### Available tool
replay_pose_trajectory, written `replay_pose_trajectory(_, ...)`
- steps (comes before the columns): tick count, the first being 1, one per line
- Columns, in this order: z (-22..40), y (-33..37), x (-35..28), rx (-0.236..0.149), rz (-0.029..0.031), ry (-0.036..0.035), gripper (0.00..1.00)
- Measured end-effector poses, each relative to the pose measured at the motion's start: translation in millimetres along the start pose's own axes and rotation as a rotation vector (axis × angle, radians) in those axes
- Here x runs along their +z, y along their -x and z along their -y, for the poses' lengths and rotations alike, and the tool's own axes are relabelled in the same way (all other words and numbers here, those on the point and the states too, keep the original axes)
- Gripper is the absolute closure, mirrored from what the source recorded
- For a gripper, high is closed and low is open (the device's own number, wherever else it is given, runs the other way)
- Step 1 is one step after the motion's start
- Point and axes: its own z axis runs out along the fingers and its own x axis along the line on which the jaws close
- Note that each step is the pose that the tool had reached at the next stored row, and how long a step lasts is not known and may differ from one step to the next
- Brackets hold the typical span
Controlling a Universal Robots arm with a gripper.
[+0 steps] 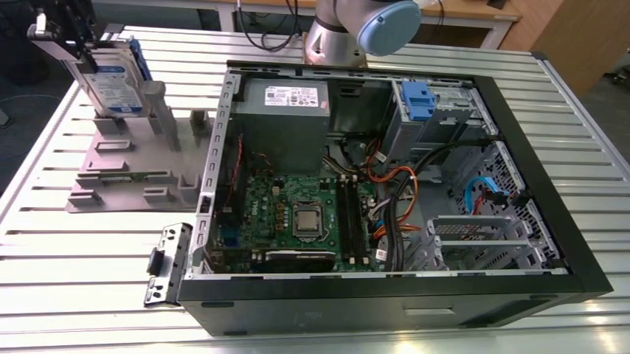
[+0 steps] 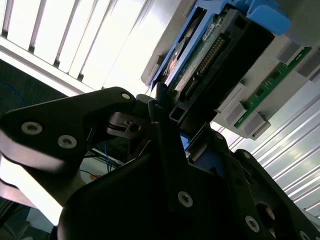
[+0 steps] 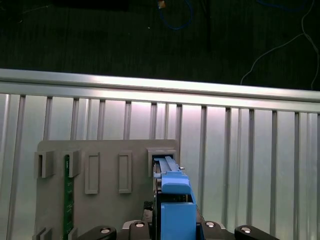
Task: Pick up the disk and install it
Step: 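Pick up the disk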
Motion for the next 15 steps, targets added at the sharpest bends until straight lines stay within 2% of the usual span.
replay_pose_trajectory(15,-0.2,0.5,-6.1,0.0,0.0,0.0,0.64)
